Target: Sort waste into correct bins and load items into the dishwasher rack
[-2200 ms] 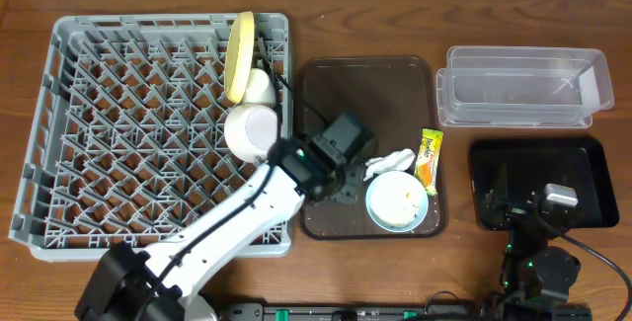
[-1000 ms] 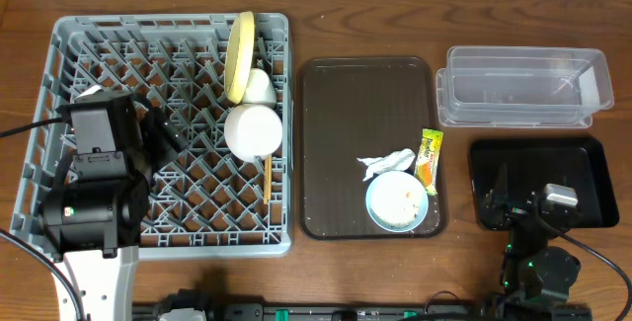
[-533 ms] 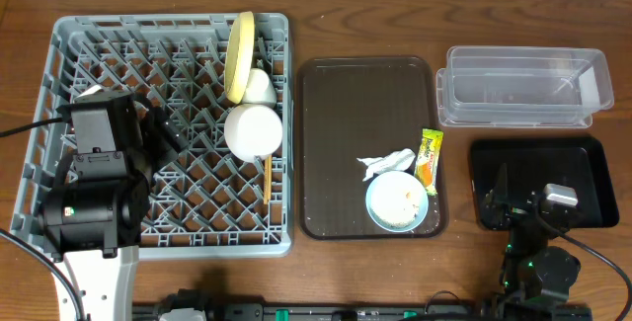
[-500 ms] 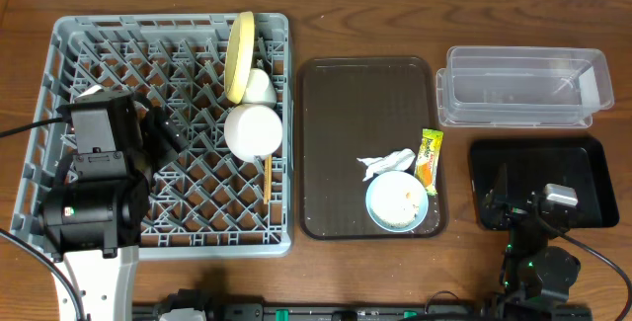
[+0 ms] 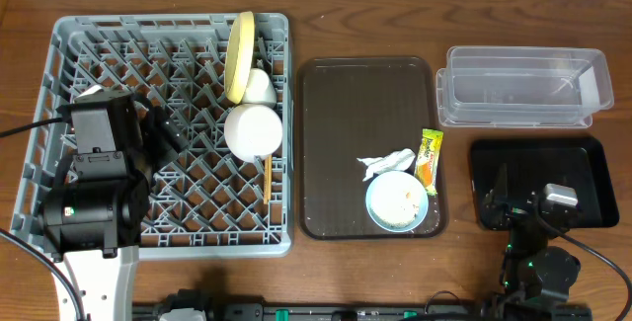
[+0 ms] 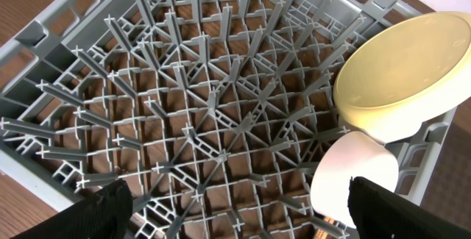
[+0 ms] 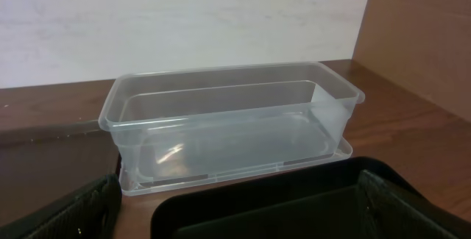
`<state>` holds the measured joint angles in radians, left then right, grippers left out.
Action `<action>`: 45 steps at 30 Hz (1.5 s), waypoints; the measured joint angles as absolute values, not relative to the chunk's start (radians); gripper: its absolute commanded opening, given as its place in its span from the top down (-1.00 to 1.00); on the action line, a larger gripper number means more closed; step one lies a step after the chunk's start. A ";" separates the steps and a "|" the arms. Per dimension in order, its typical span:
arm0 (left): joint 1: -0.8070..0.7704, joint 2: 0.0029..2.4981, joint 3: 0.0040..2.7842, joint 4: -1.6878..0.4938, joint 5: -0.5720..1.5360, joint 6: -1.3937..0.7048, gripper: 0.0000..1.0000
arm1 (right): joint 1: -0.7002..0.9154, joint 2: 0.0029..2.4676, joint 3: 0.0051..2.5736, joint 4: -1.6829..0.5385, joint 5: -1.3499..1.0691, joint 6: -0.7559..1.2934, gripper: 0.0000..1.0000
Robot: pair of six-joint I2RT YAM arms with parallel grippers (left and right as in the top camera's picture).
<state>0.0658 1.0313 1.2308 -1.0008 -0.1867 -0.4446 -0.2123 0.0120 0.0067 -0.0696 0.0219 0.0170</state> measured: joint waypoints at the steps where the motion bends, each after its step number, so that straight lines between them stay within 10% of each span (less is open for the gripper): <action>1: 0.066 1.031 1.231 -1.001 -0.187 -0.445 -0.89 | -0.212 0.012 0.007 -0.070 0.022 0.017 -0.98; 45: 0.066 1.031 1.231 -1.001 -0.187 -0.445 -0.93 | -0.102 0.012 0.007 -0.070 0.022 0.017 -0.99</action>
